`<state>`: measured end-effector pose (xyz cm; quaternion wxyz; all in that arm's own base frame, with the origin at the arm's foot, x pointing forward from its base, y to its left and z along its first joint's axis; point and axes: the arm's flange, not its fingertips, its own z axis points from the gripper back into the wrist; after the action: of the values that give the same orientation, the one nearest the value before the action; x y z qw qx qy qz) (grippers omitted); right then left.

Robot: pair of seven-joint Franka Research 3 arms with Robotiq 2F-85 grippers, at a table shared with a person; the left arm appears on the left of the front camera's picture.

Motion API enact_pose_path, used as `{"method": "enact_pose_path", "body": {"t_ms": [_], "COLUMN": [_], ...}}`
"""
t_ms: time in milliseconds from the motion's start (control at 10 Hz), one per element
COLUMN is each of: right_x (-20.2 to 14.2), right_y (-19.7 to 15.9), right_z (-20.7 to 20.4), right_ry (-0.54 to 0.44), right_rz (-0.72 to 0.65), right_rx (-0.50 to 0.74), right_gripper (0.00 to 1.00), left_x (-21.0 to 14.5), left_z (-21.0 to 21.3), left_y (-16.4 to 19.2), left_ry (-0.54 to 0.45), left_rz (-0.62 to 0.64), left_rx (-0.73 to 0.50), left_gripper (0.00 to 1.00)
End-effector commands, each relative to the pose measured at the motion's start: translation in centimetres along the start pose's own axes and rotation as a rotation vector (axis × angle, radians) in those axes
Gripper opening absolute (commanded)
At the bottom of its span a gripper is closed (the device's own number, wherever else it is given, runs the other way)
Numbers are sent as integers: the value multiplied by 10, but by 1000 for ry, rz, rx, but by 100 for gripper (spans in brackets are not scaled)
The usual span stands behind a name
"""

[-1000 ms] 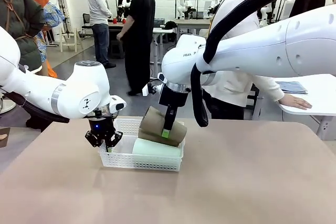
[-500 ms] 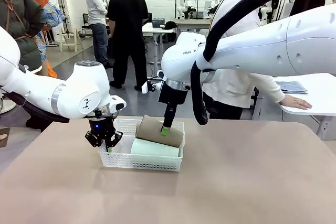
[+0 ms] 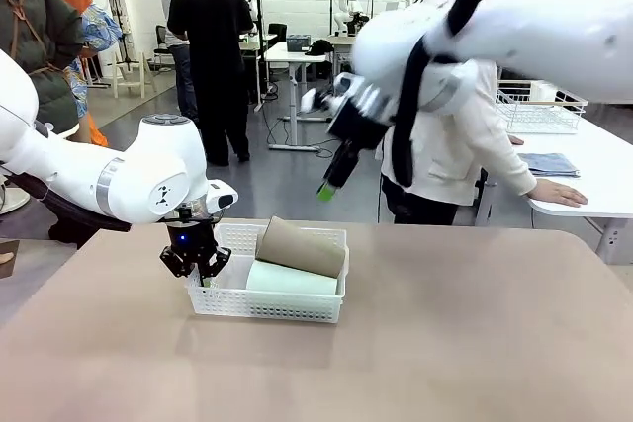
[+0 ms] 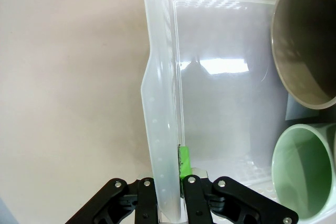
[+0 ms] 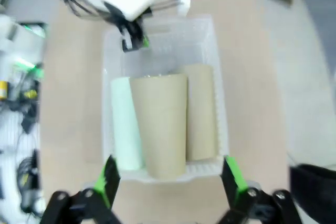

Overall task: Clean and organize the cups into the basket.
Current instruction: Pick up the Reusable plastic cup from the right side of the table and stack it inside the Organizing basket in the center of the table.

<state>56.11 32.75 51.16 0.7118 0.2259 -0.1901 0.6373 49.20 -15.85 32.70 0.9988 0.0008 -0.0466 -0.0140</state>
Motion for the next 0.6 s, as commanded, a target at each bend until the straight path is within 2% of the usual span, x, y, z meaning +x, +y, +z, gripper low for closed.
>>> {"method": "enact_pose_path", "body": {"t_ms": [0,100,500], "right_x": [-81,-119,-254], "right_y": [35,44,68], "right_z": [54,86,160], "right_ry": [-241,-373,-689], "right_rz": [29,65,154], "right_rx": [45,73,119], "right_gripper": [100,100,100], "left_x": [-1,-1,-1], "left_z": [-2,-2,-2], "left_y": [-1,-1,-1], "left_ry": [2,2,2], "left_rz": [-2,-2,-2], "left_rx": [2,2,2], "left_gripper": [0,0,0]}}
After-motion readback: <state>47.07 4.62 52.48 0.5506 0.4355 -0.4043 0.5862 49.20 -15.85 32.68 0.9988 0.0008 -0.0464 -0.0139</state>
